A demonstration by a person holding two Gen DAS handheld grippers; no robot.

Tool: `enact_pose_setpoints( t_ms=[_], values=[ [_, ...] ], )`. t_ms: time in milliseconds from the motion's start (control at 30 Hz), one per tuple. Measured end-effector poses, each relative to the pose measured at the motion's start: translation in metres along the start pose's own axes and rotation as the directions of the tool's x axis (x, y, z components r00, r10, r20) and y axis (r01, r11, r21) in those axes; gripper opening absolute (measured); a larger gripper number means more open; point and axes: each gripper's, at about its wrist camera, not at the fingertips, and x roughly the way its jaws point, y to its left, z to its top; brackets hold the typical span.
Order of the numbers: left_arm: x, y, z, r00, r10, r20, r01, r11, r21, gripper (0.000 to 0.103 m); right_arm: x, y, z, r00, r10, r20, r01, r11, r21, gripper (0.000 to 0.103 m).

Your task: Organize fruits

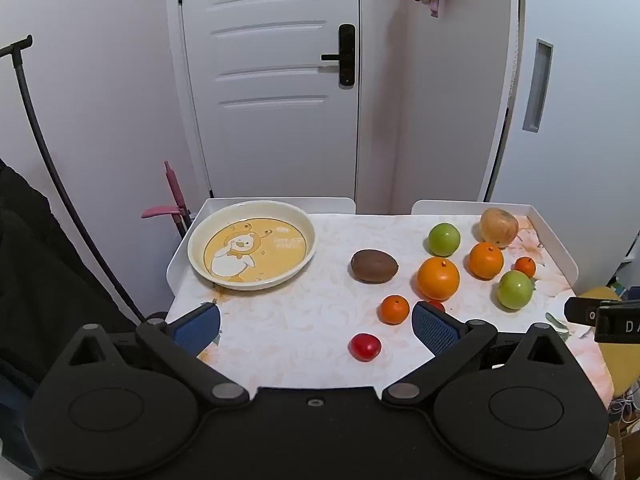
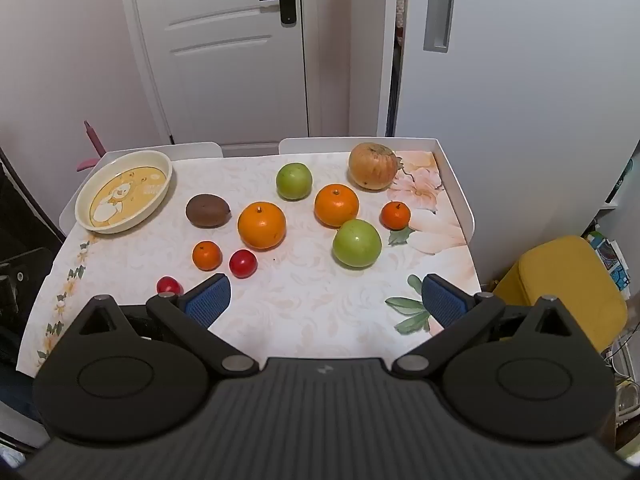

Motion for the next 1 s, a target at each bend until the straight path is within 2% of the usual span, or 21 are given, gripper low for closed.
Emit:
enact_pose_setpoints(
  t_ms=[400, 567, 733, 1000],
  values=[
    [0.000, -0.001, 0.004, 1.000, 0.017, -0.008, -0.017, 1.000, -0.002, 0.103, -0.002, 0.000, 0.004, 1.000, 0.005, -0.007, -0.005, 1.000, -0.007, 0.103],
    [0.003, 0.004, 0.005, 1.000, -0.005, -0.015, 0.004, 1.000, -0.023, 0.103, 0.002, 0.005, 0.002, 1.000, 0.001, -0.008, -0.001, 1.000, -0.005, 0.103],
    [0.007, 0.002, 0.004, 0.999, 0.021, -0.025, -0.022, 1.000, -0.016, 0.103, 0.007, 0.010, 0.001, 1.000, -0.003, -0.007, 0.002, 1.000, -0.012, 0.103],
    [0.010, 0.003, 0.003, 1.000, 0.019, -0.022, -0.020, 1.000, -0.019, 0.103, 0.007, 0.008, 0.003, 1.000, 0.000, -0.010, 0.000, 1.000, -0.011, 0.103]
  ],
)
